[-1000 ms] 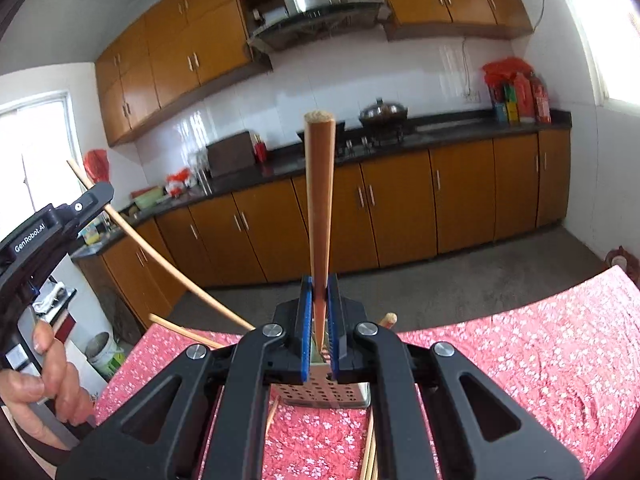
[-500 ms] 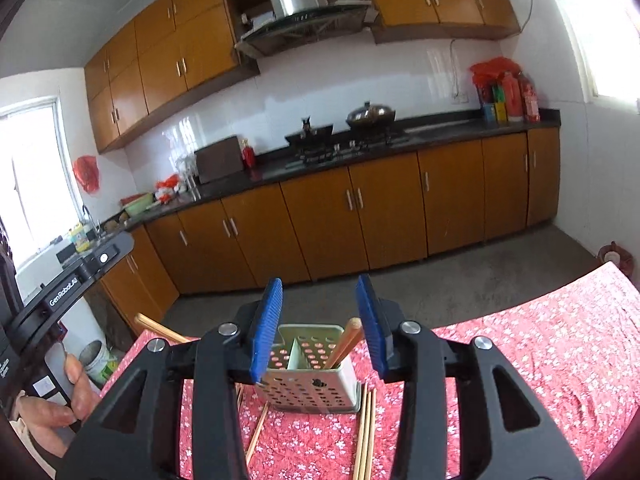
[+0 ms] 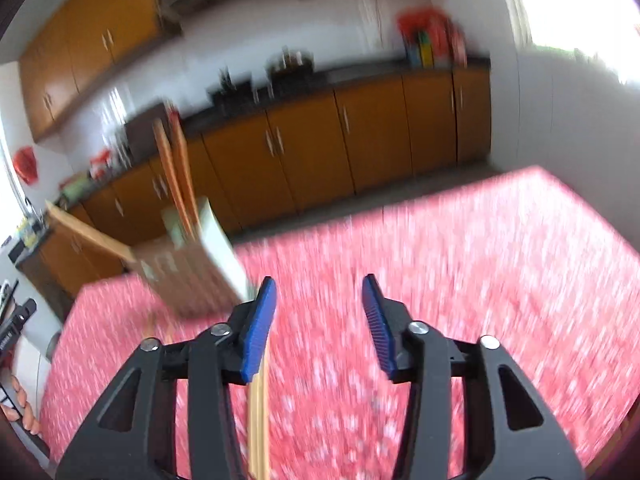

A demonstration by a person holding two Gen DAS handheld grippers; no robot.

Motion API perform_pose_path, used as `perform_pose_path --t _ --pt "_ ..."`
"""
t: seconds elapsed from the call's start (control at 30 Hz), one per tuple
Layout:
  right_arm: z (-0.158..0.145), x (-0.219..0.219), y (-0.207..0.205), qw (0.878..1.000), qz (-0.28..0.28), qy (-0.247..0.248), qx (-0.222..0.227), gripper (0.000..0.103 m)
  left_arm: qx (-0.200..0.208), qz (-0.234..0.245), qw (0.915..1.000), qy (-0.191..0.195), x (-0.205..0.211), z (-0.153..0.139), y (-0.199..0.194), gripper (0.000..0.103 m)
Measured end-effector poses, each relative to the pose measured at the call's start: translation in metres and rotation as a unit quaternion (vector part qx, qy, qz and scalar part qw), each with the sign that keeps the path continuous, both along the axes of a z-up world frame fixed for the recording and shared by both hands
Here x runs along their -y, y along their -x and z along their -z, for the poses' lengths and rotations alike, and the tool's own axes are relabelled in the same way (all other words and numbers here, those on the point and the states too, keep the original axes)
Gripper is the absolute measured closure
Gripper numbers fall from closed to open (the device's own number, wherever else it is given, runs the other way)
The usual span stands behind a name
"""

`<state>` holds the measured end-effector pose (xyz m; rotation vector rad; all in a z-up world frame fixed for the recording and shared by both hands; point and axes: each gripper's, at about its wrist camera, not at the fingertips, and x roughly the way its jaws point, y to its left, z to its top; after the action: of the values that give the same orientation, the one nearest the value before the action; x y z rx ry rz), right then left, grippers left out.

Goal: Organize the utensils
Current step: 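Open both tools to drop the chopsticks into the holder, then close the right tool on a chopstick while the left tool grasps another chopstick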

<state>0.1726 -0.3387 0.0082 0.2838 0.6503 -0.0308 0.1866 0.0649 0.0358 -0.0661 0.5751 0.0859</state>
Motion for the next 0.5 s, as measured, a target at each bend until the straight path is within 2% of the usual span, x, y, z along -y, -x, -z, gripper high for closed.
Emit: perform_pose_path --t 0.1,0.23,0.5 --pt "0.042 -0.016 -0.004 0.998 -0.031 -0.008 -0.055 0.075 -0.058 0.006 0.9982 0.013 -0.006 0.043 0.004 0.039" --pt "0.078 -0.045 -0.008 0.992 -0.078 -0.024 -0.098 0.085 -0.1 0.027 0.9942 0.028 0.001 0.077 0.009 0.039" --pt "0.094 -0.079 -0.015 0.986 -0.111 -0.008 -0.123 0.085 -0.12 0.059 0.9899 0.047 0.018 0.096 0.014 0.039"
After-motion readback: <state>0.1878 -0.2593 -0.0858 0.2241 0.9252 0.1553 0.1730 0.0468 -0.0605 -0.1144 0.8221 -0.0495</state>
